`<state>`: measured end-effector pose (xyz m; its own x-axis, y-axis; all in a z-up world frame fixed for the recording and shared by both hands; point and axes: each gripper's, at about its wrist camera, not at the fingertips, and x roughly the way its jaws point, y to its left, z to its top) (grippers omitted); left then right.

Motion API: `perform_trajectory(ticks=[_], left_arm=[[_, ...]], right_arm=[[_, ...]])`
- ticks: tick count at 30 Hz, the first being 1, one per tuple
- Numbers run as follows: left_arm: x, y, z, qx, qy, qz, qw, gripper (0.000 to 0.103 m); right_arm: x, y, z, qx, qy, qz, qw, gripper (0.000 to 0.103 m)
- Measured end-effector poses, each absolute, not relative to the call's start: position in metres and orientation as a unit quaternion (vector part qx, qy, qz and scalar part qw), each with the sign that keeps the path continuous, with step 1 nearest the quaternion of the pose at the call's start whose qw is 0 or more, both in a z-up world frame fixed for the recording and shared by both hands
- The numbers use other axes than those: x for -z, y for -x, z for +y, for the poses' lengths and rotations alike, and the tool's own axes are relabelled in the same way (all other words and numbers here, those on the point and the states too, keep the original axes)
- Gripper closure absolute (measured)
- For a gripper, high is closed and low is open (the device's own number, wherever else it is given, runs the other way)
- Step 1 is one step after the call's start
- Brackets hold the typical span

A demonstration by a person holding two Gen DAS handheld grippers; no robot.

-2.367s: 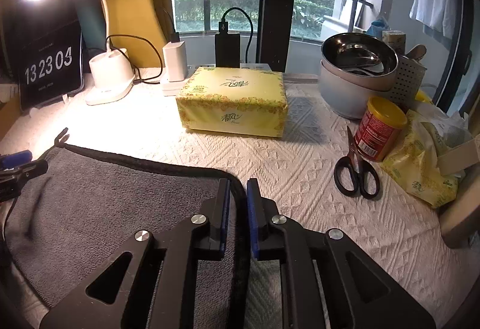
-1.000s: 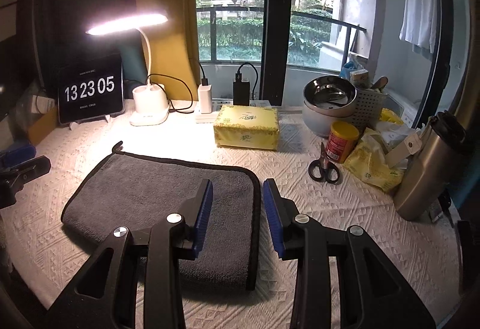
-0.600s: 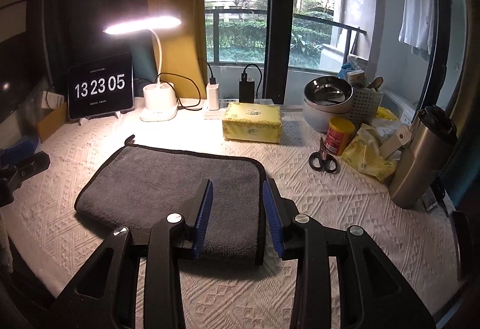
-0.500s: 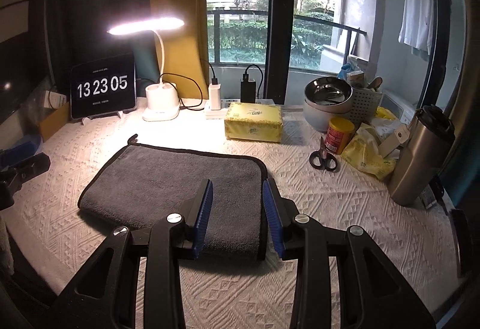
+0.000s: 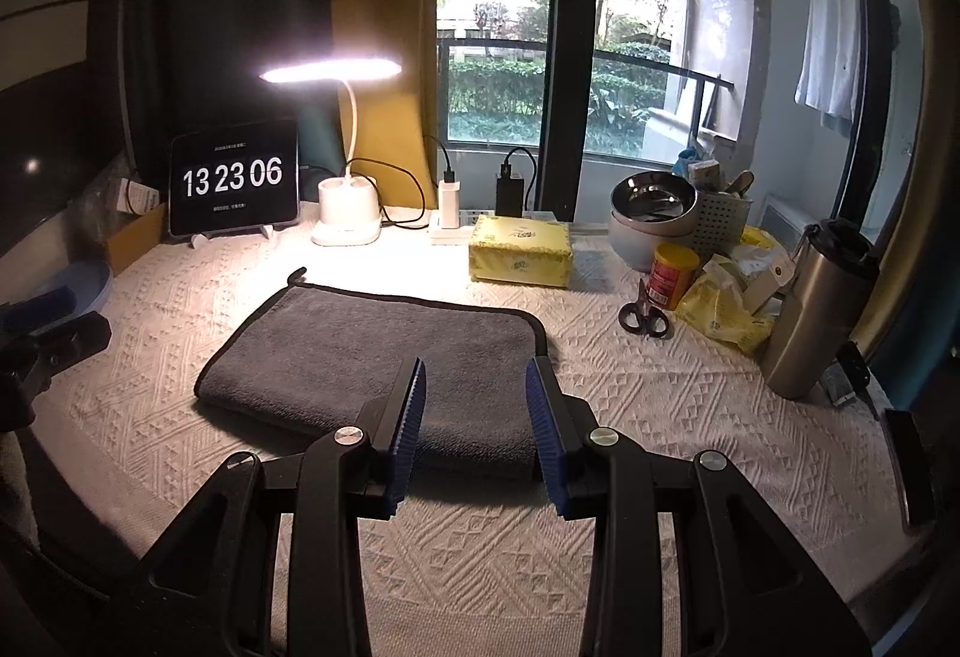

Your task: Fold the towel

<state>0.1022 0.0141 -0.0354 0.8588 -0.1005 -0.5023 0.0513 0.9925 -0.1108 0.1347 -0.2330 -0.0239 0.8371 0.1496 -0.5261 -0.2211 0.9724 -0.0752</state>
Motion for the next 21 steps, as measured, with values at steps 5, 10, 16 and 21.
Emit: perform_trajectory(ticks=[5, 10, 16, 21], left_arm=[[0.034, -0.085, 0.013, 0.030, 0.041, 0.251, 0.967, 0.008], [0.023, -0.064, 0.018, 0.012, 0.047, 0.222, 0.974, 0.008], [-0.001, -0.033, 0.020, -0.013, 0.028, 0.162, 0.986, 0.008], [-0.019, -0.007, 0.021, -0.023, 0.032, 0.127, 0.991, 0.004]], right_arm=[[0.022, -0.114, -0.233, -0.100, 0.063, 0.253, 0.960, 0.066], [0.012, -0.090, -0.229, -0.108, 0.066, 0.229, 0.965, 0.066], [-0.010, -0.057, -0.226, -0.113, 0.072, 0.184, 0.974, 0.049], [-0.029, -0.030, -0.230, -0.106, 0.066, 0.151, 0.981, 0.047]])
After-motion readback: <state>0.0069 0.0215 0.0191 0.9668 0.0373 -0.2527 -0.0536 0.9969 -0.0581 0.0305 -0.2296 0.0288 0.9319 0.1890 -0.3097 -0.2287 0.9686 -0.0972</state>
